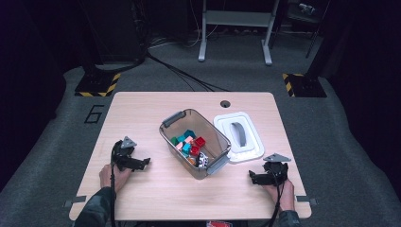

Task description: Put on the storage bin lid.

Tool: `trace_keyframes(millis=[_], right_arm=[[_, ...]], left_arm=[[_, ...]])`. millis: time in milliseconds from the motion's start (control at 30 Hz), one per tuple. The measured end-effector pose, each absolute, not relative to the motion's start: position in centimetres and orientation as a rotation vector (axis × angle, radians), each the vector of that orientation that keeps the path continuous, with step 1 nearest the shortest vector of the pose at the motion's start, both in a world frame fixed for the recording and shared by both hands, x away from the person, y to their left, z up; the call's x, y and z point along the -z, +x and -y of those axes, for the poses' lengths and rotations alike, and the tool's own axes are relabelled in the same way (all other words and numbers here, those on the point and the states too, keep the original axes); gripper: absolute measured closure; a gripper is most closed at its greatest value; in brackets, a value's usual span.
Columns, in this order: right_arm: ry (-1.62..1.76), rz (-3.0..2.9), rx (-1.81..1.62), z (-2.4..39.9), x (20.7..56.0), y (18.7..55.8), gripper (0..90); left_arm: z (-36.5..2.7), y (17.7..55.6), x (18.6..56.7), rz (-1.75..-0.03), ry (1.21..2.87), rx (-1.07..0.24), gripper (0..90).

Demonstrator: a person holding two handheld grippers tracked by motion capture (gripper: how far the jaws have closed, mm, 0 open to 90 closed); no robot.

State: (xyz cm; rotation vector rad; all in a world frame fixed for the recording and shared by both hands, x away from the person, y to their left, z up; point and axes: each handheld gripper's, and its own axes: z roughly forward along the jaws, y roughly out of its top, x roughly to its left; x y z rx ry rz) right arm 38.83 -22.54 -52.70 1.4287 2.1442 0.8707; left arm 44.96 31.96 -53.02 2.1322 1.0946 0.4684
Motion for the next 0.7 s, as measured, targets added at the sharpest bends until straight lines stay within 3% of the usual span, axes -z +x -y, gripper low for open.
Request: trace_keyframes(millis=[267, 700], right_arm=[[1.471, -2.064, -0.931, 23.1, 49.9, 39.7, 0.0], [1.431, -2.106, -0.958, 20.8, 46.0, 43.7, 0.0]], left_arm=[[-32.0, 45.1, 53.0, -1.092, 2.139, -0.478, 0.0], [-32.0, 45.1, 53.0, -1.091, 2.138, -0.478, 0.0]])
